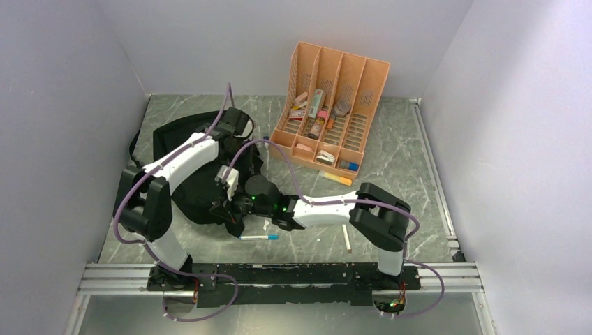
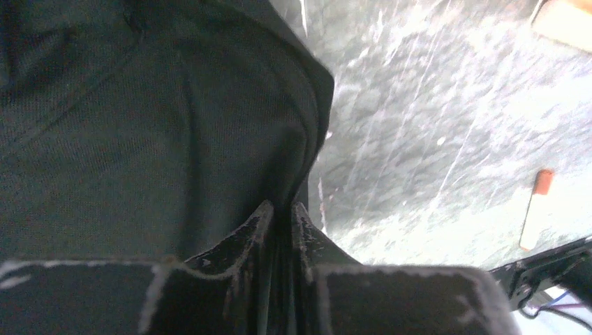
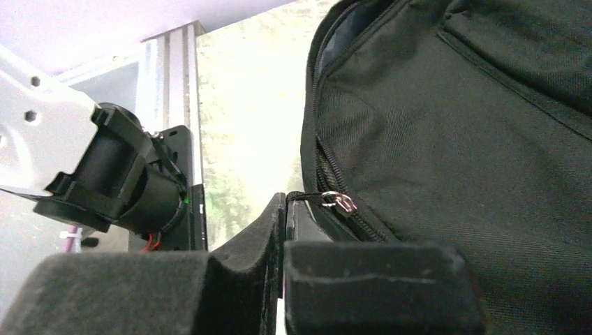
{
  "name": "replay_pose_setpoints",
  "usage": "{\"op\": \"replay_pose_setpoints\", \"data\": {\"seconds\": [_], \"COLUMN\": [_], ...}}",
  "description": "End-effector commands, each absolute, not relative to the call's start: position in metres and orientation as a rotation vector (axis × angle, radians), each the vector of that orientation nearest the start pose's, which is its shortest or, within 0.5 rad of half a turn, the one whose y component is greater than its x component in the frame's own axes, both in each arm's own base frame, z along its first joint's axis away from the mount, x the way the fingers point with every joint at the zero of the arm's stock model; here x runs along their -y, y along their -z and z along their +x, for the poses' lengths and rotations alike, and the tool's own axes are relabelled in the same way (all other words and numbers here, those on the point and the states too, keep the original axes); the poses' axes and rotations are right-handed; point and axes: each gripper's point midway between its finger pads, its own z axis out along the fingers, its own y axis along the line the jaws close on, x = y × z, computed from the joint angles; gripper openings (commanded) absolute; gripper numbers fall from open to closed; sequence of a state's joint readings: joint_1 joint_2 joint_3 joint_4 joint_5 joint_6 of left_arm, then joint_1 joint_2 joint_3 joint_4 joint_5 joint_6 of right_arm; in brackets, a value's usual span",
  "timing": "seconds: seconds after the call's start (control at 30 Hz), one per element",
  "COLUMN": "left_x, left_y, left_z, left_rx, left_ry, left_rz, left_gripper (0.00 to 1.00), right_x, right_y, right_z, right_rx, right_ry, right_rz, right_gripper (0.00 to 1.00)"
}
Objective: Pack the student bag
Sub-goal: Zip the student bag at the center of the board.
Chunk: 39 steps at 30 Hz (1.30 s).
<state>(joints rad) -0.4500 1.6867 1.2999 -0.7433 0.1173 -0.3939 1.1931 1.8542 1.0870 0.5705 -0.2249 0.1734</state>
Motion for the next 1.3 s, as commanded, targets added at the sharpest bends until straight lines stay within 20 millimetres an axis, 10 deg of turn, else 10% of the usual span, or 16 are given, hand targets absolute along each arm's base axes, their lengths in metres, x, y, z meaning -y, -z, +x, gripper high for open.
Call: {"op": "replay_pose_setpoints", "data": {"seconds": [0.0,0.2,0.83,1.03,1.27], "left_x": [0.202,0.175,0.172,0.165,0.188], "left_y": [-0.133,-0.146,-0.123,-0.119,-0.117], "left_z": [0.353,0.337,0.244,0.236,0.236], "left_rx": [-2.559,-2.55,-2.69,-2.718,-2.715], "left_ry": [0.515,0.409,0.297,0.261,0.383], "left_rz": [0.08,0.106,0.432,0.458,0.484], "left_gripper": [0.31,0.6,0.61,0.5,0.05], "right_x": [-0.53,-0.52,-0.497,-0.487,-0.47], "right_y": [-0.196,-0.193,-0.193,-0.194,-0.199], "right_z": [0.131,0.134,0.141,0.142,0.144], "right_rx": [-1.401,-1.408,-1.435,-1.439,-1.438], "right_ry": [-1.245,-1.212,-1.204,-1.174,-1.121], "right_rz": [-1.101,-1.086,-1.047,-1.042,-1.029], "right_gripper": [0.0,0.0,0.0,0.0,0.0]}}
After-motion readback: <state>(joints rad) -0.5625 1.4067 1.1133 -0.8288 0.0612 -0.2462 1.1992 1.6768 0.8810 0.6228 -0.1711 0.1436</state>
